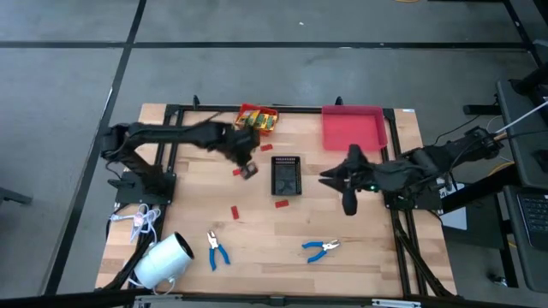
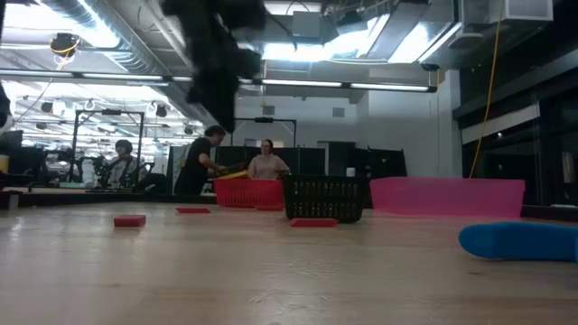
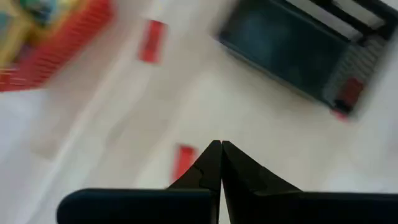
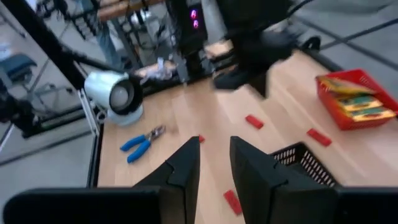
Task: Pick & Place School Supplies
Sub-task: Put the red eraser into the black bin
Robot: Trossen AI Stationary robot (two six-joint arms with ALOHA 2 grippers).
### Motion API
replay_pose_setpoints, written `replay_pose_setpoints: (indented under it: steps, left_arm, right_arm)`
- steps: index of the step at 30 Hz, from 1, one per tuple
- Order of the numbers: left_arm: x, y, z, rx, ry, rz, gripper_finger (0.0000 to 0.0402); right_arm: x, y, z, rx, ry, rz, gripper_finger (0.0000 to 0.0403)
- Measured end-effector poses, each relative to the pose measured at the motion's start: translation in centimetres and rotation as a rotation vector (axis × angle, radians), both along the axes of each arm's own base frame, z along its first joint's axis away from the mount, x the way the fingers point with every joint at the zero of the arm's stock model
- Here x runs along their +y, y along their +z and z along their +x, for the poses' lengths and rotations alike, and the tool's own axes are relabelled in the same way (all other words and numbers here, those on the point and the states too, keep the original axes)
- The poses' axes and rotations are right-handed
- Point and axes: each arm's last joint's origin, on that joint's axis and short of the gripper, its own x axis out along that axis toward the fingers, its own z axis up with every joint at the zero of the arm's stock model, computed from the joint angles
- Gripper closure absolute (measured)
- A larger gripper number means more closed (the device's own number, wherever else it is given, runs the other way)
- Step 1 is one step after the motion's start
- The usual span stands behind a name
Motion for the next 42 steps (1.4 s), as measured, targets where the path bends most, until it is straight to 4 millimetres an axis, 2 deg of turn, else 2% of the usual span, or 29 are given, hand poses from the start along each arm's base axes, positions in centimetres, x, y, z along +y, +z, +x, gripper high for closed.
replay_pose_setpoints:
  steps: [3,6,11,17,21,27,32,42]
  left_arm:
    - [-2.4,-0.7,-1.6,0.030,-0.051,-0.047,0.0396]
    - [-3.1,-2.9,-2.9,0.093,-0.034,-0.034,0.0387]
    - [-2.5,-5.4,-3.5,0.086,-0.092,-0.041,0.0337]
    - [-0.9,-6.7,-3.5,0.106,-0.203,0.011,0.0250]
    - [0.3,-7.6,-3.5,0.141,-0.224,0.011,0.0215]
    - [2.0,-9.4,-3.2,0.189,-0.186,-0.014,0.0217]
    - [2.1,-10.8,-2.8,0.214,-0.201,-0.065,0.0230]
    - [2.6,-11.0,-2.2,0.165,-0.163,-0.035,0.0228]
  right_arm:
    - [-0.3,0.7,-1.0,-0.038,-0.018,0.001,0.0311]
    - [-0.4,1.1,-1.6,-0.060,-0.031,-0.011,0.0311]
    - [-0.4,1.2,-1.8,-0.062,-0.029,-0.016,0.0311]
    - [-0.1,1.1,-1.7,-0.060,-0.032,0.011,0.0312]
    - [0.2,0.9,-2.0,-0.056,-0.054,0.013,0.0312]
    - [0.7,0.7,-2.4,-0.051,-0.083,0.026,0.0312]
    - [1.2,0.6,-2.8,-0.051,-0.094,0.031,0.0312]
    - [1.3,0.5,-3.0,-0.038,-0.093,0.018,0.0312]
